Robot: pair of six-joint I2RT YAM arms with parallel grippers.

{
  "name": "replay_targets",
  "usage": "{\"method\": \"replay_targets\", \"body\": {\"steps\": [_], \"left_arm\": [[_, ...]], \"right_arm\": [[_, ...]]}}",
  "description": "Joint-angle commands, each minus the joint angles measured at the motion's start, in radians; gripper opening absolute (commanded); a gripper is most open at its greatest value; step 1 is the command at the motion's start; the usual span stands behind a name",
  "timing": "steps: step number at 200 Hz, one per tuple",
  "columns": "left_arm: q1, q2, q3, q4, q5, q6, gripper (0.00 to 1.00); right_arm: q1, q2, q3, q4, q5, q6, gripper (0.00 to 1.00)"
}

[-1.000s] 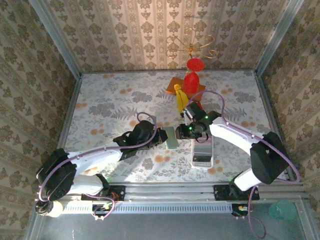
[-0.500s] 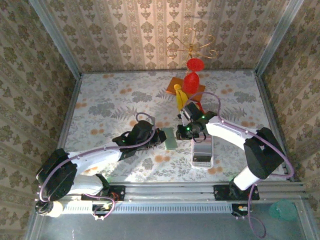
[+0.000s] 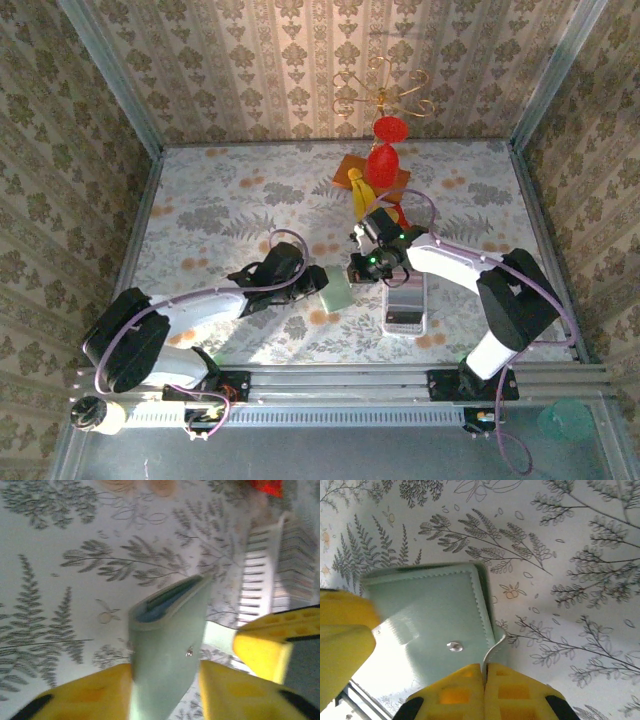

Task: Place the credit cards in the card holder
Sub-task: Open the card holder at the bottom-center of the table.

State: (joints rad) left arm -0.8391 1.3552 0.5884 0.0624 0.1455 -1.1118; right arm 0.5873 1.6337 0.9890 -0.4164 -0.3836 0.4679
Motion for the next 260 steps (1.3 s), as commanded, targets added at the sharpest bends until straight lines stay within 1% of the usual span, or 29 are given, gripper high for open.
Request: {"method": "replay_targets", "body": {"steps": [1, 25, 37, 65, 114, 138, 171, 226, 244, 260], "left_arm": [[0.022, -0.005, -0.005, -0.148, -0.033, -0.013, 0.51], [0.026, -0.054, 0.078, -0.393, -0.136, 0.036, 0.62], [0.028, -0.076, 0.092, -0.436, -0.158, 0.049, 0.67], [0.035, -0.094, 0.057, -0.326, -0.096, 0.020, 0.70], [0.021, -0.073, 0.028, -0.133, -0.059, -0.037, 0.72], [0.020, -0.055, 0.007, -0.052, -0.041, -0.069, 0.73], [0.016, -0.047, 0.005, -0.058, -0.042, -0.074, 0.72], [0.008, -0.041, -0.005, -0.068, -0.044, -0.078, 0.72], [0.007, -0.041, -0.012, -0.070, -0.043, -0.078, 0.69], [0.009, -0.043, -0.019, -0.073, -0.040, -0.080, 0.62]], "right_arm": [[0.006, 0.027, -0.016, 0.044, -0.091, -0.021, 0.00], [0.013, -0.011, -0.036, 0.089, -0.138, -0.023, 0.00], [0.014, -0.039, -0.051, 0.118, -0.161, -0.022, 0.00], [0.017, -0.086, -0.084, 0.180, -0.201, -0.013, 0.00], [0.022, -0.140, -0.126, 0.249, -0.256, -0.009, 0.00], [0.026, -0.152, -0.134, 0.258, -0.261, -0.008, 0.00], [0.031, -0.151, -0.135, 0.264, -0.276, -0.010, 0.00], [0.037, -0.169, -0.139, 0.266, -0.267, -0.017, 0.00], [0.037, -0.170, -0.144, 0.270, -0.262, -0.014, 0.00], [0.037, -0.170, -0.144, 0.269, -0.257, -0.013, 0.00]]}}
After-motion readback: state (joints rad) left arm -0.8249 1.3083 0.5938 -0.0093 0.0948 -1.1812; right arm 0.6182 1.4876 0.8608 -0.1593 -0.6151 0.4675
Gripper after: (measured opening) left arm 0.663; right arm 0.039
